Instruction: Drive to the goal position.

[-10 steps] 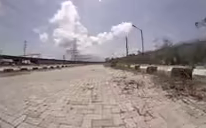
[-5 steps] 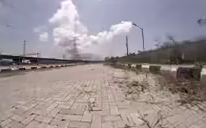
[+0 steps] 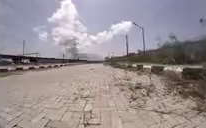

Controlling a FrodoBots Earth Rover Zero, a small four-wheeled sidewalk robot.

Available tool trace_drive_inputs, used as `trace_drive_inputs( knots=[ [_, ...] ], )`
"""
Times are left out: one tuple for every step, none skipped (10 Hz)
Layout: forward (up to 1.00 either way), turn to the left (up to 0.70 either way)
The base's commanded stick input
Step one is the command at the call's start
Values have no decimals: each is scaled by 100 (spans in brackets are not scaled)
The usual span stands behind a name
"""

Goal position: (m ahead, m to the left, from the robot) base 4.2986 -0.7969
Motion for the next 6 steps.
trace_drive_inputs(
  knots=[
    [70, 0],
    [70, 0],
    [70, 4],
    [70, 22],
    [70, 35],
    [70, 35]
  ],
)
